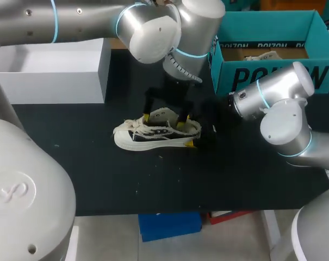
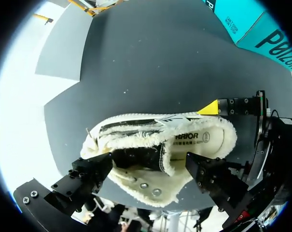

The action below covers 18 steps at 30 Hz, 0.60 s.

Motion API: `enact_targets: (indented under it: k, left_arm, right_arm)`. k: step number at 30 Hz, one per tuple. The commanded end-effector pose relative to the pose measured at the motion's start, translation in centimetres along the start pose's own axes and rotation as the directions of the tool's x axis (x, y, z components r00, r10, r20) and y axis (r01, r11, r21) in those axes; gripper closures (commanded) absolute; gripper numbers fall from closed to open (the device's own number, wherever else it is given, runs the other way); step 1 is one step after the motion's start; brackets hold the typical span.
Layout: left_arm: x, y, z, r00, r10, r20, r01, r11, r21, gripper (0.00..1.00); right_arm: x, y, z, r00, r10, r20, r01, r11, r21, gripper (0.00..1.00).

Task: Take the shoe out of the shoebox, open the shoe tongue, remove and reinsert the insole, then place the shoe into the shoebox

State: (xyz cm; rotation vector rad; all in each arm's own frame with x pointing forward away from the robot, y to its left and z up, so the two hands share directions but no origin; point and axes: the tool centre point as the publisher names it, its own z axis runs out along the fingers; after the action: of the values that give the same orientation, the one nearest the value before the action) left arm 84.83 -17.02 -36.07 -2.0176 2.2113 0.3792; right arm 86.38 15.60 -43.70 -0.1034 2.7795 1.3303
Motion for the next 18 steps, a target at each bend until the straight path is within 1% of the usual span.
enact_targets:
  k: [1,10,14,15,16,17,18]
  left_arm:
    - [0.7,-0.3,0.5,0.999,0.000,0.035,0.000,1.000,-0.007,0.00]
    - [0.4,-0.2,1.2,0.993,0.018,0.118,-0.015,1.000,-0.024,0.00]
    - [0.2,-0.2,1.5,0.992,0.021,0.126,-0.018,0.999,-0.031,0.00]
    - [0.1,-0.2,1.5,0.992,0.022,0.127,-0.018,0.999,-0.032,0.09]
    - [0.1,-0.2,1.5,0.991,0.024,0.128,-0.020,0.999,-0.034,0.28]
    - [0.1,-0.2,1.5,0.991,0.026,0.130,-0.021,0.999,-0.035,0.51]
    - [0.0,-0.1,1.4,0.991,0.028,0.135,-0.024,0.999,-0.036,0.61]
  right_arm:
    - [-0.2,-0.1,0.4,1.000,0.001,0.001,-0.001,1.000,0.001,1.00]
    - [-0.2,-0.1,0.4,1.000,0.001,0.001,-0.001,1.000,0.001,1.00]
    - [-0.2,-0.1,0.4,1.000,0.001,0.001,-0.001,1.000,0.001,1.00]
    - [-0.2,-0.1,0.4,1.000,0.001,0.001,-0.001,1.000,0.001,1.00]
    - [-0.2,-0.1,0.4,1.000,0.001,0.001,-0.001,1.000,0.001,1.00]
    - [-0.2,-0.1,0.4,1.000,0.001,0.001,-0.001,1.000,0.001,1.00]
    - [-0.2,-0.1,0.4,1.000,0.001,0.001,-0.001,1.000,0.001,1.00]
